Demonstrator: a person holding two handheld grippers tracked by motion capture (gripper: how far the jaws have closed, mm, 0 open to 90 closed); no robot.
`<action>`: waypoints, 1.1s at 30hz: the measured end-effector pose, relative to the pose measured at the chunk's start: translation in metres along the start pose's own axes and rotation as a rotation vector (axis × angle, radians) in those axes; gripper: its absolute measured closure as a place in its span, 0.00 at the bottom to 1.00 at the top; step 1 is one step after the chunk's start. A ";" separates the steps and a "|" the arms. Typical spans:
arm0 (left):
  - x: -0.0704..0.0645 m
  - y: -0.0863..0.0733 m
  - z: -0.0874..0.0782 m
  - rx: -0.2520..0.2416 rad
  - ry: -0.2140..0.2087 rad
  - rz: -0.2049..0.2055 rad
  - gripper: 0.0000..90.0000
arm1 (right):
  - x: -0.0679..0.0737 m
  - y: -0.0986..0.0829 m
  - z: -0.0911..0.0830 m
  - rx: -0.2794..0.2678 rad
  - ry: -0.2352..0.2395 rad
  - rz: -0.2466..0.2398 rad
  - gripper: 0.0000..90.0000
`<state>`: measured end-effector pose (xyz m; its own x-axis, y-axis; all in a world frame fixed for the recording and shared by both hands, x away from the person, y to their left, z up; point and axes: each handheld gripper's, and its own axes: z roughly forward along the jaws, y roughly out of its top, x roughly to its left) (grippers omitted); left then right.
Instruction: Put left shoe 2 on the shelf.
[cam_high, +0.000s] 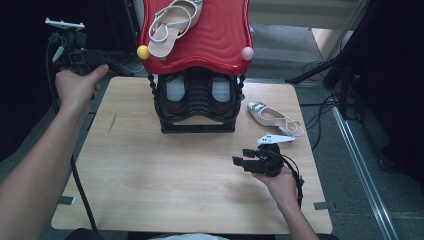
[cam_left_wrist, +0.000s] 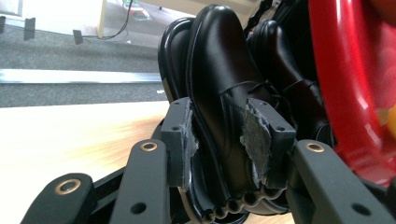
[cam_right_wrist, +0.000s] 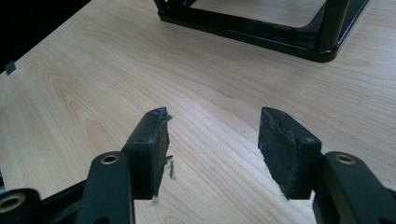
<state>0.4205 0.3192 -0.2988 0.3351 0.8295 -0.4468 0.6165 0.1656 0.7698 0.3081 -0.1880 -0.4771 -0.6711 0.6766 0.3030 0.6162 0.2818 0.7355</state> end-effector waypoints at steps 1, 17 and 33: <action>0.001 -0.003 0.000 -0.013 -0.003 -0.007 0.68 | 0.000 0.000 0.000 0.000 0.000 -0.001 0.49; 0.018 -0.058 0.018 0.003 0.026 0.043 0.58 | 0.000 0.001 -0.001 -0.004 -0.002 0.008 0.49; 0.023 -0.115 0.034 0.080 0.021 0.052 0.57 | -0.002 0.001 -0.003 -0.009 -0.013 0.016 0.49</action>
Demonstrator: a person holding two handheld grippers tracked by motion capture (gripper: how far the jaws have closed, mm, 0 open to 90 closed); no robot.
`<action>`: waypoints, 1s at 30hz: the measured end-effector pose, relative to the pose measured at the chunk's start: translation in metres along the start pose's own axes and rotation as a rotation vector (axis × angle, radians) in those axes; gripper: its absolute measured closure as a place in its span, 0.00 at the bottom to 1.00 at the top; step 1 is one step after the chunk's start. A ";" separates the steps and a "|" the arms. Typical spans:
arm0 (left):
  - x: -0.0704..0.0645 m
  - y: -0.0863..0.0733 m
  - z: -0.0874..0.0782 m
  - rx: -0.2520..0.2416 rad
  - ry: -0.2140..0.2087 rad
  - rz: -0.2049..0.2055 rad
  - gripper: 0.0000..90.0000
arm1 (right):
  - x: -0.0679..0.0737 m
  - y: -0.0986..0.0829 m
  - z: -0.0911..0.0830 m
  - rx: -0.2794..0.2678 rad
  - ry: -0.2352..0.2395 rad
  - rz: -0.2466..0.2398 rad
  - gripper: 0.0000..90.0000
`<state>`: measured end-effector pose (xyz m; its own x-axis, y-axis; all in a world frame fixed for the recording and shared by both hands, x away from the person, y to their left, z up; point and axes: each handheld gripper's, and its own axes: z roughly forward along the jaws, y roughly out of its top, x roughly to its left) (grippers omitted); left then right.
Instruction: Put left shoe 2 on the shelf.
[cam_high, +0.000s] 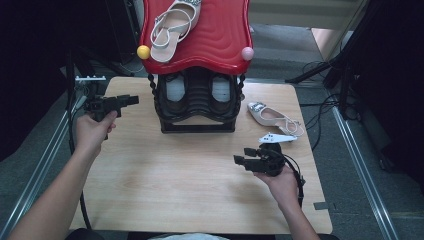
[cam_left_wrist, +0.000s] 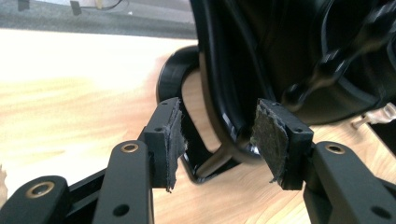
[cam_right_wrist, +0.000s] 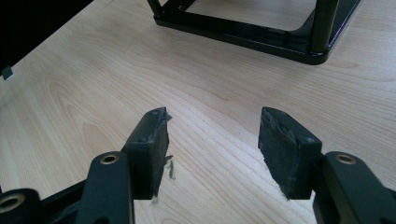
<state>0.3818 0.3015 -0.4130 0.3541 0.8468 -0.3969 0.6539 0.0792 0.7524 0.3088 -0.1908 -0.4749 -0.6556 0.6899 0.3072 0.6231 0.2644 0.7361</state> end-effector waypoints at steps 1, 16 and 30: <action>0.000 -0.004 0.001 0.006 -0.002 -0.001 0.57 | 0.000 0.000 0.000 0.001 0.000 0.000 0.49; -0.007 -0.061 0.013 0.063 -0.025 -0.014 0.52 | -0.004 0.000 -0.001 0.004 -0.019 -0.012 0.50; -0.012 -0.083 0.008 0.054 -0.072 -0.031 0.51 | -0.021 0.003 -0.005 0.008 -0.061 0.008 0.60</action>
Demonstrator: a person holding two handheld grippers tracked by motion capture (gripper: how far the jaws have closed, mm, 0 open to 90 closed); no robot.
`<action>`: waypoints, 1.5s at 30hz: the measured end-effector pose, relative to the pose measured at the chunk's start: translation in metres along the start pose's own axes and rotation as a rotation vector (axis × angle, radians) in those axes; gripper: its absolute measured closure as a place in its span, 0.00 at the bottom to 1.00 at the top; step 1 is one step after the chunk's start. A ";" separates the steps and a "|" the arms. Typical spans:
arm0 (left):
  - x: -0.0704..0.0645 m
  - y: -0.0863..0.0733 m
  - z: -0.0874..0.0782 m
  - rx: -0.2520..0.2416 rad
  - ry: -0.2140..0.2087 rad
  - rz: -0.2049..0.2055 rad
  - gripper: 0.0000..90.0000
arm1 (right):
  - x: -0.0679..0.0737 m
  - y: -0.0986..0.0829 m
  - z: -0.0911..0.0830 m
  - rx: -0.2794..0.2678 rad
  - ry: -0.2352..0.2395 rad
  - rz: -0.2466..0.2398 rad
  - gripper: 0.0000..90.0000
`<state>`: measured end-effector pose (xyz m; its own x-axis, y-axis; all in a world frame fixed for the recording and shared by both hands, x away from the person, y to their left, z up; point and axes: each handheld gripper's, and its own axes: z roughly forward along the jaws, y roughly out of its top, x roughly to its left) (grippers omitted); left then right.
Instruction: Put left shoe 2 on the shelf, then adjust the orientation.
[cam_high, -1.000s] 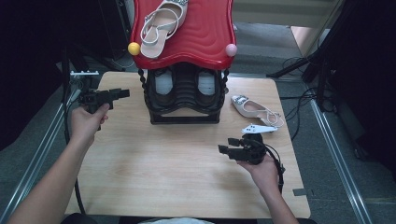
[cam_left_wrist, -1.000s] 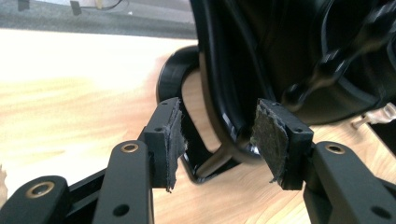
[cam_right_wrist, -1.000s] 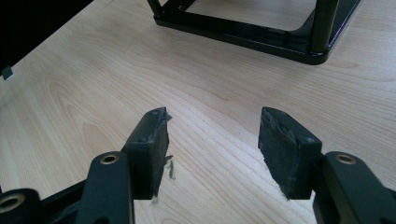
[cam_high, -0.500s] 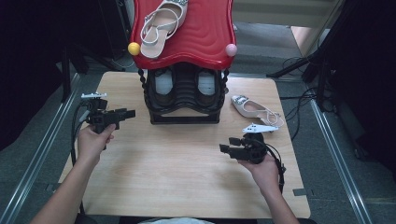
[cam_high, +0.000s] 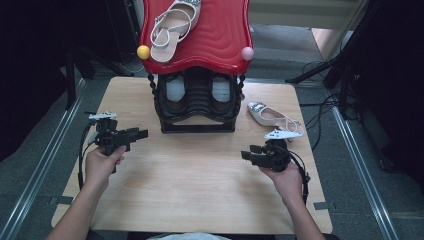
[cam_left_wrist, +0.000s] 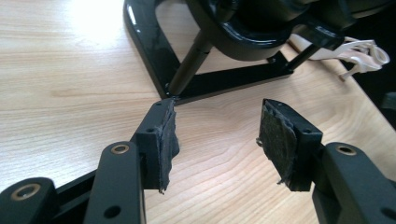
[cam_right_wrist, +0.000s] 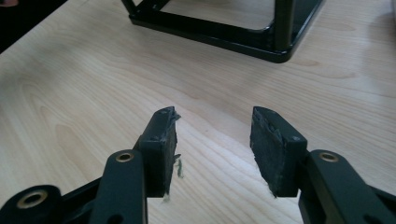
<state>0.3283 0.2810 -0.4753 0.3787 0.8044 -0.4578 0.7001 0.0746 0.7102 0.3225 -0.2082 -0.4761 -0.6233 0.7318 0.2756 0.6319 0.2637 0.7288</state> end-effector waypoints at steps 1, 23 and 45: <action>0.000 0.000 -0.001 -0.007 0.003 -0.001 0.51 | -0.002 0.000 0.000 0.001 -0.012 -0.009 0.62; -0.004 -0.007 0.003 0.037 0.013 0.026 0.50 | -0.060 0.024 -0.024 -0.045 -0.107 0.103 1.00; -0.006 -0.007 0.004 0.019 -0.008 0.033 0.49 | -0.150 0.064 -0.037 -0.080 -0.254 0.190 1.00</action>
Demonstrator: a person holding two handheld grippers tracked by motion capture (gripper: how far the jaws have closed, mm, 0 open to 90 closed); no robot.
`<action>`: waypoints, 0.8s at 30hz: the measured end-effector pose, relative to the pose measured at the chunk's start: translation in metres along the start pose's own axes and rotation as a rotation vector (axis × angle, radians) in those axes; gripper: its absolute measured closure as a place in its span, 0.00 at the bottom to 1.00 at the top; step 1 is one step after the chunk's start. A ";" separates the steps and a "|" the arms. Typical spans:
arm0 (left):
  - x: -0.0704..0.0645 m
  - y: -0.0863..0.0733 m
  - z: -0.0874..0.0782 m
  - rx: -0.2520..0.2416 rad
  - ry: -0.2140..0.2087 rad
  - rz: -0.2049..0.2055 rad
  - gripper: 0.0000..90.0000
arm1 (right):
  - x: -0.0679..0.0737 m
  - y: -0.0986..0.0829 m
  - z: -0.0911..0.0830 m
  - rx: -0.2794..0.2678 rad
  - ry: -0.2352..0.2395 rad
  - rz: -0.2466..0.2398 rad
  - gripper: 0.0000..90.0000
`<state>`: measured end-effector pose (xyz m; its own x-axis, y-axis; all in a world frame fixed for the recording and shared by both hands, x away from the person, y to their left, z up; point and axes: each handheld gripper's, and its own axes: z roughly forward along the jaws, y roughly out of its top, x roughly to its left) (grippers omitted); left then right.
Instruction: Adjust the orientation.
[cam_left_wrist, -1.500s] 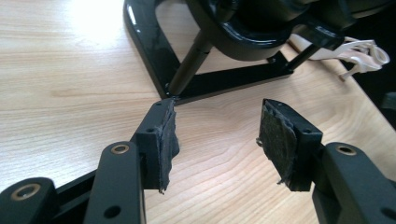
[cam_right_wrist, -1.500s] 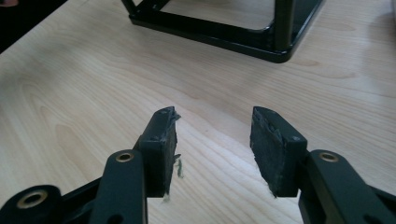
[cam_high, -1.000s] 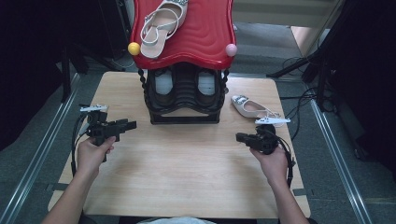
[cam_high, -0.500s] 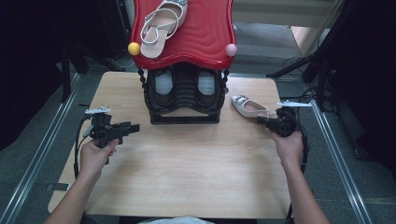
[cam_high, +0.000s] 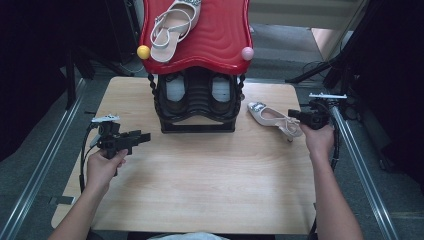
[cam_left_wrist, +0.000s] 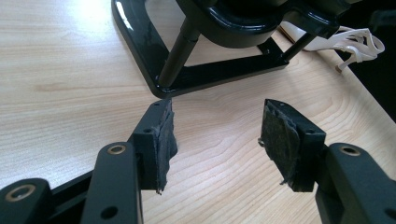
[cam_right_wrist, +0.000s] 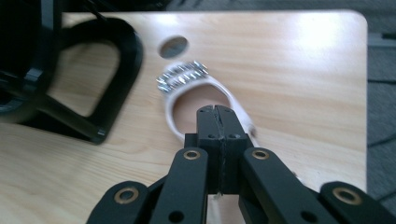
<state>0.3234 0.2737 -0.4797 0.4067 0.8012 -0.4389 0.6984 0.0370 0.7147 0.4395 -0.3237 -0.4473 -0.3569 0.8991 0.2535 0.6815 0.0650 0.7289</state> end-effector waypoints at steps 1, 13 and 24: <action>0.000 0.000 0.000 -0.001 0.000 -0.001 0.49 | -0.003 -0.004 0.005 0.004 -0.002 0.007 1.00; 0.001 0.000 0.001 0.001 -0.015 -0.007 0.49 | -0.006 -0.024 0.028 0.060 -0.029 0.020 1.00; 0.004 0.000 -0.001 -0.004 -0.018 -0.013 0.49 | 0.010 -0.027 0.039 0.089 -0.042 -0.008 1.00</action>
<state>0.3243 0.2778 -0.4804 0.4080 0.7898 -0.4579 0.7012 0.0500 0.7112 0.4427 -0.2997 -0.4890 -0.3364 0.9158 0.2195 0.7336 0.1087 0.6708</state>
